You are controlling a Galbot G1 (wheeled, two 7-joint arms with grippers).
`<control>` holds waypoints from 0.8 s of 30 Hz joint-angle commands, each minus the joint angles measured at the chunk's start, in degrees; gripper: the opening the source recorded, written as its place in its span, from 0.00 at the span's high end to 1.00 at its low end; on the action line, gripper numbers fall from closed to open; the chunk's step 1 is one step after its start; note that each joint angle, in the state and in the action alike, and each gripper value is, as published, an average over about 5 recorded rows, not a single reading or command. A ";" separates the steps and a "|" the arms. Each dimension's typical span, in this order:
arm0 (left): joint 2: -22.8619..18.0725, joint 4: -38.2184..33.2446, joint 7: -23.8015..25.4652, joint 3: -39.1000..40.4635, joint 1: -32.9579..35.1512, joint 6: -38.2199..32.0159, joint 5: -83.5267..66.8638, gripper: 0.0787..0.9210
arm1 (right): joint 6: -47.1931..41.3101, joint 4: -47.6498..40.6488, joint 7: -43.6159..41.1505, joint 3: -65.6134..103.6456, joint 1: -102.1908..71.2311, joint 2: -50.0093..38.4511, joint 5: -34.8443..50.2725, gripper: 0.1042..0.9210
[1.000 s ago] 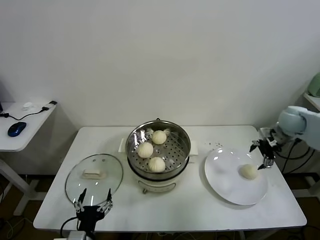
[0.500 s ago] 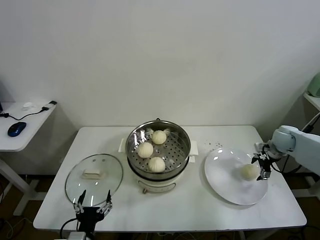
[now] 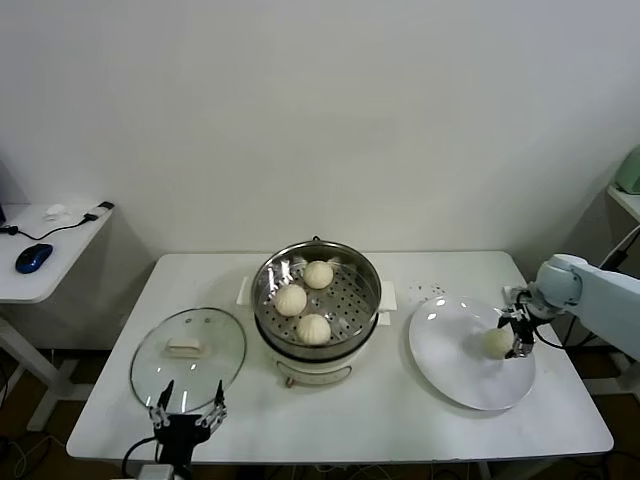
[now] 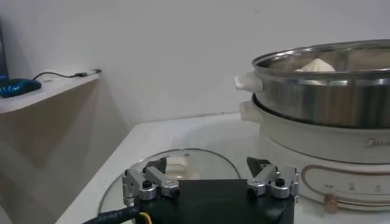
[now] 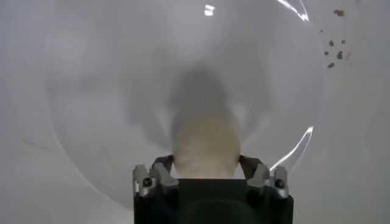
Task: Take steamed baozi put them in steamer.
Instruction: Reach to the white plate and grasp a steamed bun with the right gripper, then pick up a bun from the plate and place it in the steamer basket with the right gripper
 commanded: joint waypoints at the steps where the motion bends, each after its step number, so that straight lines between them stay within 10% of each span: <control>1: -0.06 -0.10 0.01 0.23 0.04 0.01 0.31 0.12 | 0.30 1.82 -0.26 2.06 -0.59 -0.63 -0.45 0.30; 24: 0.79 -1.82 0.16 1.10 0.98 -0.44 1.01 0.12 | -5.98 24.24 -0.29 -24.52 50.52 16.18 44.83 0.34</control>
